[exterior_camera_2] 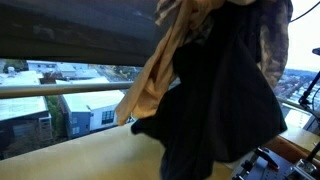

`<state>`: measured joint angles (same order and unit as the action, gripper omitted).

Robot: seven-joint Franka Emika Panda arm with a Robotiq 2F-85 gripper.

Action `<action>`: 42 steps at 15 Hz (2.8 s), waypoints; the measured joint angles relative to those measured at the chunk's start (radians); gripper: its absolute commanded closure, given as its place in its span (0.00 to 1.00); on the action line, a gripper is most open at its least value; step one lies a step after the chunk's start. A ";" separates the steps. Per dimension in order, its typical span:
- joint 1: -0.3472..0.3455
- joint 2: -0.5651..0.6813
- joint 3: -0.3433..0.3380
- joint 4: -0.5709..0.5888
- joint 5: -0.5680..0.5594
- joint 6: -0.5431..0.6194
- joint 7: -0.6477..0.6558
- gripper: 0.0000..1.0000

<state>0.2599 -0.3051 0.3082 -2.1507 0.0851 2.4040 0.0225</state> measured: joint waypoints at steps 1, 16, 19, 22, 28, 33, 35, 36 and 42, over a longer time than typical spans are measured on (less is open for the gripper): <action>0.008 0.023 0.010 -0.009 0.000 0.005 0.007 0.99; -0.032 0.291 -0.057 -0.021 -0.066 0.130 -0.003 0.99; -0.027 0.288 -0.054 0.096 -0.104 0.087 0.006 0.99; -0.002 0.288 -0.032 0.227 -0.167 0.031 0.038 0.99; 0.073 0.339 0.032 0.382 -0.272 -0.031 0.127 0.99; 0.149 0.418 0.056 0.462 -0.343 -0.050 0.185 0.99; 0.166 0.450 0.056 0.485 -0.353 -0.054 0.188 0.99; 0.174 0.465 0.056 0.493 -0.356 -0.055 0.190 0.99; 0.187 0.520 0.029 0.510 -0.374 -0.055 0.196 0.99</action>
<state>0.4472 0.2145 0.3376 -1.6411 -0.2889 2.3492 0.2180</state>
